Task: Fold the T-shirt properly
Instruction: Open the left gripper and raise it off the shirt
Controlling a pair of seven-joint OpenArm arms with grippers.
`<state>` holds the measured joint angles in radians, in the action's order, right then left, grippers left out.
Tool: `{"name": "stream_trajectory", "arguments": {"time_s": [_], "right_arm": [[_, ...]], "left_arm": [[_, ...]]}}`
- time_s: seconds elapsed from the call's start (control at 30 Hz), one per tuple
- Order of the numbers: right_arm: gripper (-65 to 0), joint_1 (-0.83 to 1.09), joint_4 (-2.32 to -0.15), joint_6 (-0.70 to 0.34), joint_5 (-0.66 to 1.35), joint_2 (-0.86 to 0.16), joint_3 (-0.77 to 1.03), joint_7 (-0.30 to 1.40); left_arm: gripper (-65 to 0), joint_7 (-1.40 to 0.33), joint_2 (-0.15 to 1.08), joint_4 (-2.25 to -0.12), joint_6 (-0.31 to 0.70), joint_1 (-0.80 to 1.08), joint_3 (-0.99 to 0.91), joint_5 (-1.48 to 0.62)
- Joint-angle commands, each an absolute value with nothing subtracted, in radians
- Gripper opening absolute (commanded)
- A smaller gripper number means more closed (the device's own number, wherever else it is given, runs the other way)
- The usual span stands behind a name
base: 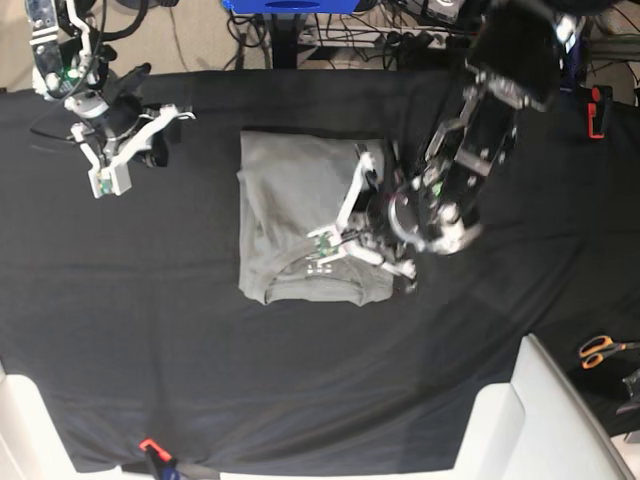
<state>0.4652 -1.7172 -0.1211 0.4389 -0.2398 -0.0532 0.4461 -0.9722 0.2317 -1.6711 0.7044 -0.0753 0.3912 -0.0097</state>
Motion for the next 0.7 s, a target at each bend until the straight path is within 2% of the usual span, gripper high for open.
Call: {"name": "stream_trajectory", "arguments": {"time_s": [0.0, 0.3, 0.5, 0.67], "right_arm": [[-64.8, 0.461, -1.736, -0.124, 0.443, -0.248, -0.045, 0.426], [-64.8, 0.467, -1.735, -0.124, 0.443, -0.248, -0.042, 0.426], [-64.8, 0.478, -1.735, -0.124, 0.443, -0.249, -0.042, 0.426], [-64.8, 0.481, -1.736, -0.124, 0.443, -0.249, -0.044, 0.426]], "left_arm": [[-65.0, -0.949, 0.236, -1.684, 0.698, -0.059, 0.369, -0.008], [-65.0, -0.924, 0.242, -1.681, 0.698, 0.048, 0.357, -0.008], [-65.0, -0.920, 0.259, -1.566, 0.698, 0.071, 0.358, -0.008], [-65.0, -0.840, 0.300, -1.540, 0.698, 0.082, 0.346, -0.012]]}}
